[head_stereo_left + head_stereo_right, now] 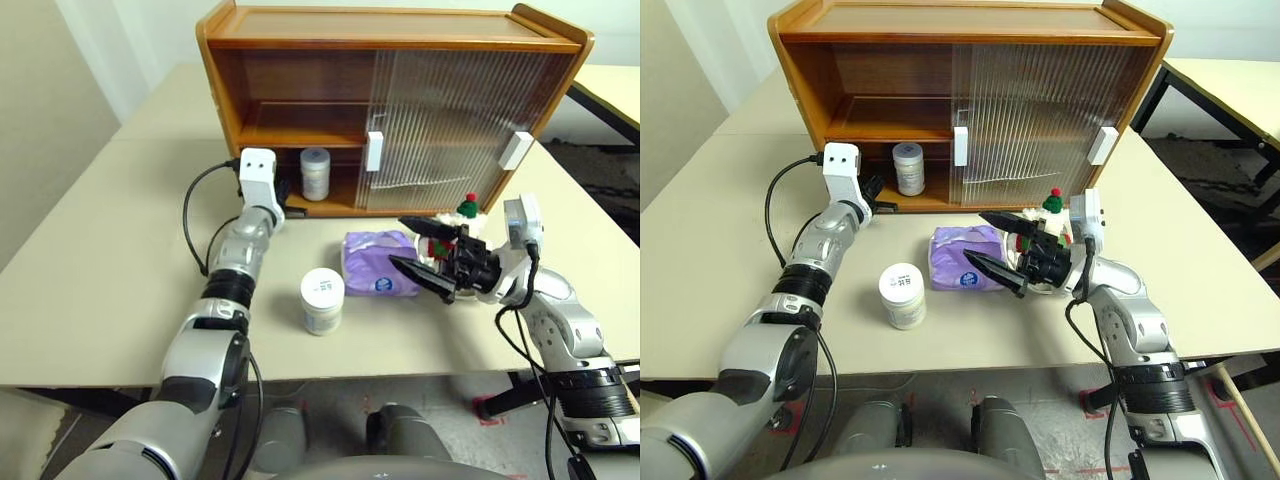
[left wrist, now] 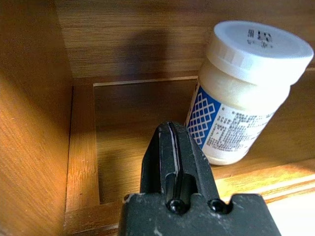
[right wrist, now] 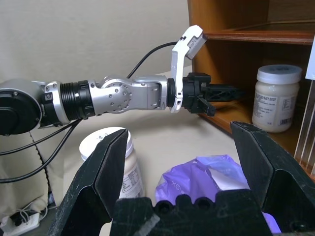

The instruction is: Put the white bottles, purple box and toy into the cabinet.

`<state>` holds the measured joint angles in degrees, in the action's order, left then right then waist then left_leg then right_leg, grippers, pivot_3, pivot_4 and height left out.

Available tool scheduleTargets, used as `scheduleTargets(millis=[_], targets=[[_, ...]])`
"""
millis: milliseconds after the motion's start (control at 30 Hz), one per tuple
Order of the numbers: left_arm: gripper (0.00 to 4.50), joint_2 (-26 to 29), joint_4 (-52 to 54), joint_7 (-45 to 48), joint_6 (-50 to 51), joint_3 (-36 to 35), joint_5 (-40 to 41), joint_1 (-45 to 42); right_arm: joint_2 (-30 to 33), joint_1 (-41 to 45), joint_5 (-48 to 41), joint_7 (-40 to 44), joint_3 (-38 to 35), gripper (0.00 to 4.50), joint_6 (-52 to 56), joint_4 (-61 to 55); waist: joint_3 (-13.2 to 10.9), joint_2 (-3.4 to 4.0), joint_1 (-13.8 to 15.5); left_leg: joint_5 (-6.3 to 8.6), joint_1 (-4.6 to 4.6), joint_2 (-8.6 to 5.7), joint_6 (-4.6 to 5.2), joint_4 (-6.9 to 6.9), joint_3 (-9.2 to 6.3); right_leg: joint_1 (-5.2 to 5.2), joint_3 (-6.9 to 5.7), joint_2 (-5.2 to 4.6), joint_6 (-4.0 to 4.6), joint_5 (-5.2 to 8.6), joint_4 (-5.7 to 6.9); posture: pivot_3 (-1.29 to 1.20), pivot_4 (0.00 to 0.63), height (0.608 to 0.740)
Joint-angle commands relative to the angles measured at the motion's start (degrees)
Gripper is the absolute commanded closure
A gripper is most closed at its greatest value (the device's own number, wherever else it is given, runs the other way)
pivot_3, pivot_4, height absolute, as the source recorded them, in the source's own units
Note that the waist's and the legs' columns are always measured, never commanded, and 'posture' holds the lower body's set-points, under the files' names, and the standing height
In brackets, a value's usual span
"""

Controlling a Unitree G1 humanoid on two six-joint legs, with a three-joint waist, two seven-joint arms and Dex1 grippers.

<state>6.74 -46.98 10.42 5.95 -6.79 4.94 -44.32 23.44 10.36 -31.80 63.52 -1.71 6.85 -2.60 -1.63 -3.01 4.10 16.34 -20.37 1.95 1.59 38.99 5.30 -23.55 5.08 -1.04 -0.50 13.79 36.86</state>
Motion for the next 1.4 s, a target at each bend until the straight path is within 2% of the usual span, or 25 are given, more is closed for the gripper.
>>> scheduleTargets(millis=[33, 900, 1167, 1400], targets=[[4.48, -0.7, -1.1, 0.4, -0.7, 0.0, 0.6, -2.1, 0.6, -0.5, 0.2, -0.7, 0.1, 0.00, 0.3, -1.8, 0.0, 0.00, 0.0, 0.00, 0.00, -0.01, 0.00, 0.00, 0.00, 0.00, 0.00, 0.00, 0.00, 0.00, 0.00, 0.08, 0.000, 0.740], [4.48, -2.0, 1.9, 2.0, -0.9, 2.5, -1.2, 1.5, 0.7, -0.3, 0.8, -0.4, 1.3, 0.00, -0.3, -0.3, 0.0, -0.01, 0.2, -0.01, -0.03, -0.04, 0.01, 0.00, -0.01, 0.05, 0.00, -0.05, -0.02, -0.01, -0.11, 0.10, 0.000, 0.740], [4.48, -1.2, 5.1, 1.4, -1.1, 3.3, -1.2, 4.0, 0.2, 0.4, 1.1, -0.3, 1.7, 0.00, -0.2, 0.1, 0.0, -0.01, -0.7, -0.01, -0.07, -0.02, 0.02, 0.00, -0.04, 0.01, 0.18, 0.00, -0.12, 0.09, -0.20, 0.11, 0.000, 0.740], [4.48, -0.5, 4.3, 0.7, -1.6, 2.4, -0.6, 2.8, 0.4, 0.3, 1.1, -0.5, 1.7, 0.00, 0.2, -0.3, 0.0, -0.01, -0.6, 0.05, -0.19, 0.03, 0.15, -0.01, -0.07, -0.05, 0.15, -0.01, -0.02, 0.03, -0.36, 0.10, 0.000, 0.740]])
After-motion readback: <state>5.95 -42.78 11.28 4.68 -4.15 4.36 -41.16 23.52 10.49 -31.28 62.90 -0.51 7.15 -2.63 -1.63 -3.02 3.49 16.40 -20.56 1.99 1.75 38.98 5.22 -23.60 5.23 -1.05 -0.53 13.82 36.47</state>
